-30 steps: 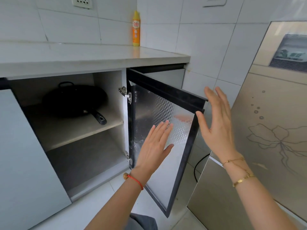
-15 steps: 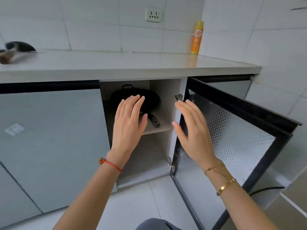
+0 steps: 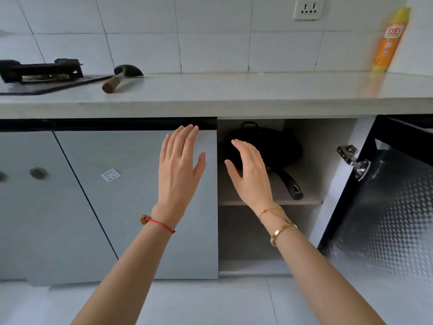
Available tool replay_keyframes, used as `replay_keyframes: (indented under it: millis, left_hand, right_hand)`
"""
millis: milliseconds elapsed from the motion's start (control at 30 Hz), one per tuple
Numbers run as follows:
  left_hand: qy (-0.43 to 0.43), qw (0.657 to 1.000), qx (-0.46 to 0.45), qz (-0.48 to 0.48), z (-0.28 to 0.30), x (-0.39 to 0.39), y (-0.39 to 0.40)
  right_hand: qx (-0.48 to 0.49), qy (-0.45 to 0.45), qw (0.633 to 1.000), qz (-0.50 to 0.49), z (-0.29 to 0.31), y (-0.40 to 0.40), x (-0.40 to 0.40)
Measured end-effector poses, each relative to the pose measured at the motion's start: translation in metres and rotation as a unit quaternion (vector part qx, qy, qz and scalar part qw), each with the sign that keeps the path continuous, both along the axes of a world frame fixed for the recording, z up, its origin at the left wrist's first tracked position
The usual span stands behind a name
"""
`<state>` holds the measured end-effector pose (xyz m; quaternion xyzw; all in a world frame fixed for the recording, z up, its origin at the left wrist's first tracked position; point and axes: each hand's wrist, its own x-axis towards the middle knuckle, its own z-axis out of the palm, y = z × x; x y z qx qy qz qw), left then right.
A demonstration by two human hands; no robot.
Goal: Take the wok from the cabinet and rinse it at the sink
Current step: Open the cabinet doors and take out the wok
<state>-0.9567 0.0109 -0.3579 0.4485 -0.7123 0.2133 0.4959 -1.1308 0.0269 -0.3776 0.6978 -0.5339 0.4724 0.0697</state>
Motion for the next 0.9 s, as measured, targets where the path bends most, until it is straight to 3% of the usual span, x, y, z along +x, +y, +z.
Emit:
replay_keyframes:
  millis: [500,900]
  left_hand:
    - [-0.025,0.998,0.042,0.032,-0.006,-0.003,-0.033]
    - [0.011,0.999,0.044,0.007,0.0,0.003,0.022]
  right_hand:
    - [0.035,-0.071,0.994,0.073,-0.002,-0.057,0.018]
    - [0.005,-0.075,0.989,0.125,-0.013,-0.004,0.02]
